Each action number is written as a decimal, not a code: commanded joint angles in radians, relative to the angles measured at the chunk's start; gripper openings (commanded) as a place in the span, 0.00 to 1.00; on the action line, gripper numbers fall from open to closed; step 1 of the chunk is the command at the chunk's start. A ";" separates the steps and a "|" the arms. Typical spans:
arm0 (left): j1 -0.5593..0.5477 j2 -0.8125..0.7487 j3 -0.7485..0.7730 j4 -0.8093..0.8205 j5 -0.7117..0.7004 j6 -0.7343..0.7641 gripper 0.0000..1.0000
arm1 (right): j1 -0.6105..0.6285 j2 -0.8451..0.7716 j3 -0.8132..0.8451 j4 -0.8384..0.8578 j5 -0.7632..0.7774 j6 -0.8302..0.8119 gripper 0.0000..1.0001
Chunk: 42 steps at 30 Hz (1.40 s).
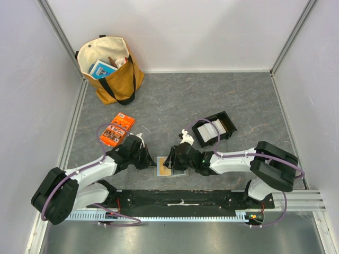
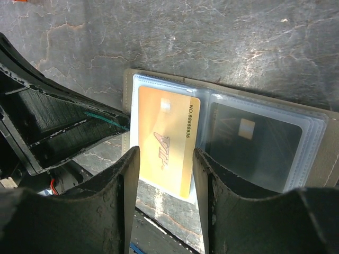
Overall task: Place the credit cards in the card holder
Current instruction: Insert the credit card into the card holder.
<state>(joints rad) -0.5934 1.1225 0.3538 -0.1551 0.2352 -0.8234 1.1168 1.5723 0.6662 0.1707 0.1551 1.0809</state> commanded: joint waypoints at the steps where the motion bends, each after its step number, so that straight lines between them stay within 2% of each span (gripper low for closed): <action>1: -0.002 -0.013 0.005 -0.014 -0.023 -0.002 0.02 | 0.006 -0.005 -0.013 0.065 -0.005 -0.015 0.51; 6: -0.003 -0.015 0.007 -0.012 -0.020 -0.002 0.02 | 0.006 0.025 -0.007 0.102 -0.057 -0.021 0.50; 9: -0.002 -0.023 0.007 -0.012 -0.020 -0.002 0.02 | 0.005 0.032 0.019 0.067 -0.054 -0.033 0.50; 15: -0.002 -0.101 0.011 -0.050 -0.028 -0.013 0.02 | 0.015 -0.061 0.108 -0.166 0.121 -0.114 0.57; 19: -0.003 -0.176 0.019 -0.080 -0.028 -0.025 0.02 | 0.029 -0.080 0.177 -0.281 0.178 -0.159 0.60; 29: -0.003 -0.247 0.016 -0.086 -0.011 -0.063 0.02 | 0.175 0.080 0.383 -0.479 0.316 -0.164 0.63; 36: -0.002 -0.244 0.014 -0.086 -0.008 -0.063 0.02 | 0.215 0.127 0.449 -0.534 0.366 -0.170 0.62; 42: -0.002 -0.237 0.011 -0.093 -0.027 -0.057 0.02 | 0.184 -0.006 0.398 -0.533 0.431 -0.183 0.63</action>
<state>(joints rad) -0.5934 0.8875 0.3542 -0.2493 0.2188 -0.8597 1.3300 1.6928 1.0710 -0.3435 0.4889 0.9115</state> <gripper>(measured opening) 0.025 0.612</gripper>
